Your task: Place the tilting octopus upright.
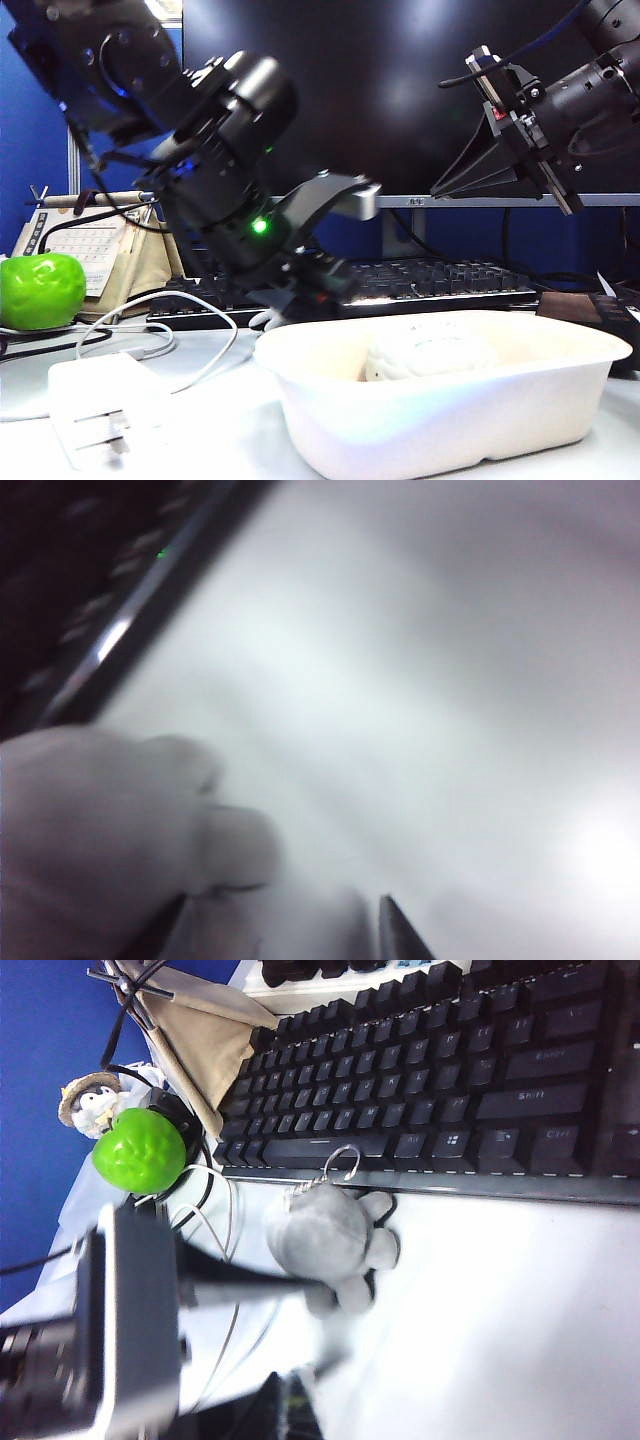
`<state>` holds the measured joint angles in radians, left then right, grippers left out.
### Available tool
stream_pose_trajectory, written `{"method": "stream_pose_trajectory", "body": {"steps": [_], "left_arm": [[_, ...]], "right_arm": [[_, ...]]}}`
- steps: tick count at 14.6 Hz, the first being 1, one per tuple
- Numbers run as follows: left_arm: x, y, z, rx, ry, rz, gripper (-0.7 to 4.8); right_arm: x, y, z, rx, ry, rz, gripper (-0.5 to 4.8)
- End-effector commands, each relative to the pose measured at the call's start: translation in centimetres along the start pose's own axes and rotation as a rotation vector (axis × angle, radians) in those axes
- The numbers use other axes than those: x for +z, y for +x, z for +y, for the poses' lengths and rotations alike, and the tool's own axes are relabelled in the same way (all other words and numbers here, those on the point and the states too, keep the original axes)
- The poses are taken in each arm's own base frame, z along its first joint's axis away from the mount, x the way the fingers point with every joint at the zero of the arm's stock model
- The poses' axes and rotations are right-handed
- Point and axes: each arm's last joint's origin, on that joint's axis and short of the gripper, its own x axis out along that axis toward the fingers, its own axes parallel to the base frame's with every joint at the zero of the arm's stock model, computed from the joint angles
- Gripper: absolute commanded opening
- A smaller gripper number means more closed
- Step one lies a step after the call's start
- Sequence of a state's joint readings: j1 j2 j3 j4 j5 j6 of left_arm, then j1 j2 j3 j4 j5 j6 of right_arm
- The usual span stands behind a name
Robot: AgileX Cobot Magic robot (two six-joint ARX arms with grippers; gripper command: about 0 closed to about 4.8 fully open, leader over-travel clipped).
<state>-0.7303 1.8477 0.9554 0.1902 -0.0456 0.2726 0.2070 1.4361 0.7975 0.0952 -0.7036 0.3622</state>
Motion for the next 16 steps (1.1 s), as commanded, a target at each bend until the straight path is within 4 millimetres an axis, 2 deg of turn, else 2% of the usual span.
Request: {"method": "stream_pose_trajectory", "body": {"steps": [1, 3, 5, 6, 10, 11, 12, 13, 16], "left_arm": [[1.7, -1.6, -0.7, 0.0, 0.013, -0.072, 2.43], [2.8, -3.1, -0.7, 0.042, -0.004, -0.099, 2.43], [3.6, -4.1, 0.3, 0.215, 0.011, -0.121, 2.43], [3.8, -4.2, 1.4, 0.305, 0.03, -0.139, 2.43], [4.1, -4.4, 5.0, 0.349, -0.013, -0.282, 2.41], [4.1, -4.5, 5.6, 0.338, -0.017, -0.312, 2.05], [4.0, -4.5, 6.0, 0.317, -0.016, -0.319, 0.9], [3.8, -4.3, 6.0, 0.301, -0.005, -0.312, 0.05], [3.1, -3.1, 5.6, 0.247, 0.007, -0.282, -0.05]], "right_arm": [[0.3, -0.1, 0.2, 0.012, -0.016, -0.014, -0.05], [0.3, -0.1, 0.2, 0.011, -0.019, -0.014, -0.05], [0.3, -0.1, 0.2, 0.011, -0.018, -0.014, -0.05], [0.3, -0.1, 0.2, 0.011, -0.018, -0.014, -0.05], [0.3, -0.1, 0.2, 0.012, -0.018, -0.014, -0.05], [0.3, -0.1, 0.2, 0.012, -0.018, -0.014, -0.05], [0.3, -0.1, 0.2, 0.012, -0.018, -0.014, -0.05], [0.3, -0.1, 0.2, 0.012, -0.018, -0.014, -0.06], [0.3, -0.1, 0.2, 0.012, -0.018, -0.013, -0.06]]}}
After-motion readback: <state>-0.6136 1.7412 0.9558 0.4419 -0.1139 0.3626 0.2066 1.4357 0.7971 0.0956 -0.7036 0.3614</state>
